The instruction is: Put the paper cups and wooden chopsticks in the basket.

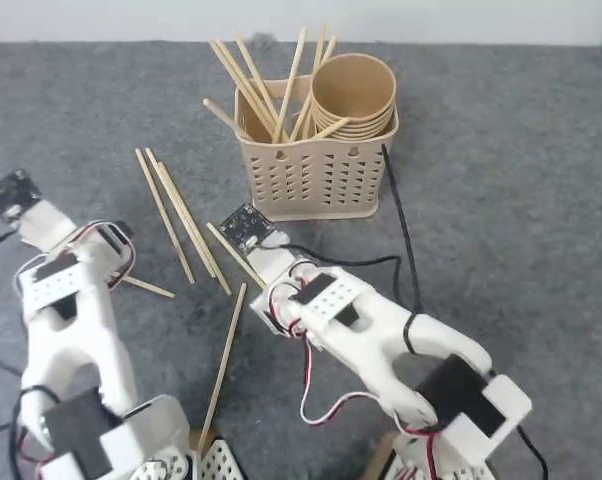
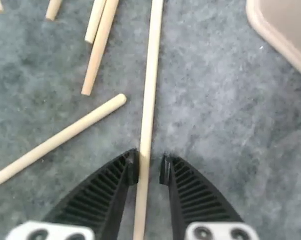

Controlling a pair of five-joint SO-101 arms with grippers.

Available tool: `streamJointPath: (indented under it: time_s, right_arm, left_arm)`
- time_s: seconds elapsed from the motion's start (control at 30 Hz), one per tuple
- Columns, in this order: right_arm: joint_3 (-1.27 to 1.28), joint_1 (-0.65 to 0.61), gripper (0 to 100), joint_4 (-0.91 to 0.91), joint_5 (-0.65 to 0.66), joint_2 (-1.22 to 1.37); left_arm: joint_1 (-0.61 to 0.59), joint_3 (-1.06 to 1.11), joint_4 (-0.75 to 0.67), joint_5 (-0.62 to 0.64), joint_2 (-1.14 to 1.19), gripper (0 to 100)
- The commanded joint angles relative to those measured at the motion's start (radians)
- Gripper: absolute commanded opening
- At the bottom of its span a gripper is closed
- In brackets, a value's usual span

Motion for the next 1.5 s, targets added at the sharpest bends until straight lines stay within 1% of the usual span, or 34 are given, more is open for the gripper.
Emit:
streamJointPath:
  time_s: [0.0,0.03,0.13,0.23,0.3,0.53,0.67,0.8,0.93,1.07,1.13,1.27,1.33,1.47]
  right_arm:
    - [-0.048,0.007,2.4,-0.013,0.011,0.005]
    - [-0.048,0.005,0.1,-0.01,0.011,0.005]
    - [-0.046,0.004,0.6,0.004,0.011,0.005]
    - [-0.055,-0.015,0.8,0.099,0.011,-0.01]
    - [-0.057,-0.041,0.8,0.179,0.011,-0.068]
    - [-0.055,-0.147,0.8,0.499,0.005,-0.46]
    - [-0.055,-0.165,0.8,0.654,0.009,-0.651]
    - [-0.055,-0.162,0.8,0.739,0.012,-0.809]
    - [-0.055,-0.163,0.8,0.78,0.014,-0.974]
    - [-0.04,-0.163,0.8,0.846,0.078,-1.11]
    - [0.035,-0.163,0.8,0.819,0.084,-1.171]
    - [0.215,-0.151,0.8,0.656,0.086,-1.29]
    - [0.262,-0.12,0.8,0.553,0.084,-1.337]
    - [0.269,-0.019,0.7,0.326,0.084,-1.374]
  left_arm:
    - [-0.006,-0.053,0.005,0.012,0.003,25]
    - [-0.006,-0.053,0.005,0.012,0.003,25]
    - [-0.005,-0.053,0.003,0.012,0.003,25]
    - [-0.006,-0.053,0.002,0.012,0.003,25]
    - [-0.006,-0.053,0.002,0.012,0.003,25]
    - [-0.006,-0.053,0.002,0.011,0.003,25]
    - [-0.006,-0.053,0.0,0.009,0.003,25]
    - [-0.003,-0.053,0.0,0.009,0.003,25]
    - [-0.003,-0.053,0.0,0.009,0.003,25]
    - [-0.003,-0.053,0.0,0.009,0.003,25]
    - [-0.003,-0.053,0.0,0.009,0.003,25]
    - [-0.003,-0.053,0.0,0.009,0.003,25]
    - [-0.003,-0.053,0.0,0.009,0.003,25]
    - [-0.003,-0.053,0.0,0.009,0.003,25]
